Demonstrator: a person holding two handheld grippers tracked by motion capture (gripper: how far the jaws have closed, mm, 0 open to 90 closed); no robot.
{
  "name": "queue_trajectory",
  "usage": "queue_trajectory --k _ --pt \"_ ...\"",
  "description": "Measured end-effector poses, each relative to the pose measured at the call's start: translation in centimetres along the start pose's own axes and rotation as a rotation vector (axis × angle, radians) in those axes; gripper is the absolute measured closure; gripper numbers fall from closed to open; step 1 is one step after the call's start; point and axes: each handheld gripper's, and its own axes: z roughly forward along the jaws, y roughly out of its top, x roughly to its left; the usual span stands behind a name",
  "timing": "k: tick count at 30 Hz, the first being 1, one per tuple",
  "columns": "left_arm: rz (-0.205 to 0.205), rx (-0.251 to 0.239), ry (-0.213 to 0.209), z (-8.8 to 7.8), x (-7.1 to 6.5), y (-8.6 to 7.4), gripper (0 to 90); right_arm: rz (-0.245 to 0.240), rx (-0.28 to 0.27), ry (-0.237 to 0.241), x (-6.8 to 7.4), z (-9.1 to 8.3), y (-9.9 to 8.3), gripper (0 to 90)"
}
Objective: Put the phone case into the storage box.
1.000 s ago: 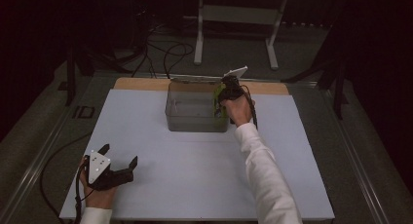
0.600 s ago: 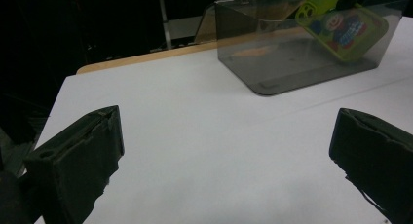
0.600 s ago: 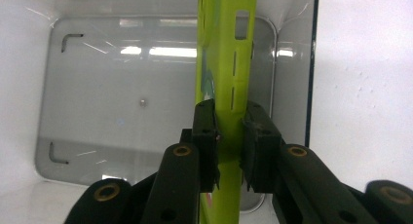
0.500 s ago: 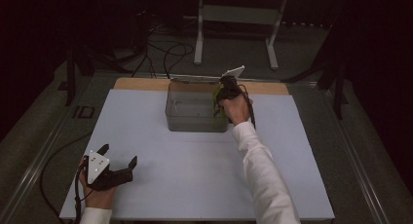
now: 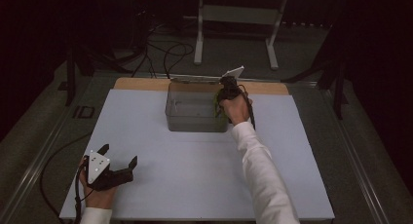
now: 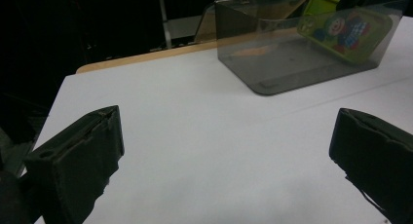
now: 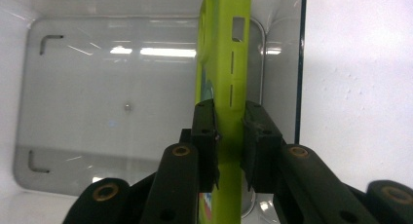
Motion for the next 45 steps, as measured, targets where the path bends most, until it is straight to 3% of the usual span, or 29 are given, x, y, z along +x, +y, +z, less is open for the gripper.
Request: queue_trajectory --k 7,21,23,30,37,40,45 --pt "-0.004 -0.006 -0.002 -0.1 0.0 0.0 0.0 -0.003 -0.018 -0.035 0.4 0.2 -0.1 77.4" --pt "-0.003 -0.005 -0.001 -0.1 0.0 0.0 0.0 -0.015 -0.043 -0.045 0.5 0.2 -0.2 73.9" --pt "-0.003 -0.003 -0.001 -0.1 0.0 0.0 0.0 -0.05 -0.052 -0.064 0.8 0.2 -0.3 71.6" --pt "0.0 -0.004 -0.003 -0.1 -0.1 0.1 0.0 -0.093 -0.083 -0.089 1.2 -0.3 -0.5 69.2" --pt "0.0 -0.006 -0.004 -0.1 -0.1 0.1 0.0 -0.127 -0.094 -0.106 1.3 -1.0 -0.6 72.0" --pt "0.0 -0.005 -0.004 -0.1 -0.2 0.1 0.0 -0.156 -0.09 -0.133 1.4 -1.1 -0.7 77.6" --pt "0.0 -0.006 -0.004 -0.2 -0.2 0.1 0.0 -0.162 -0.087 -0.145 1.4 -1.5 -0.8 81.4"
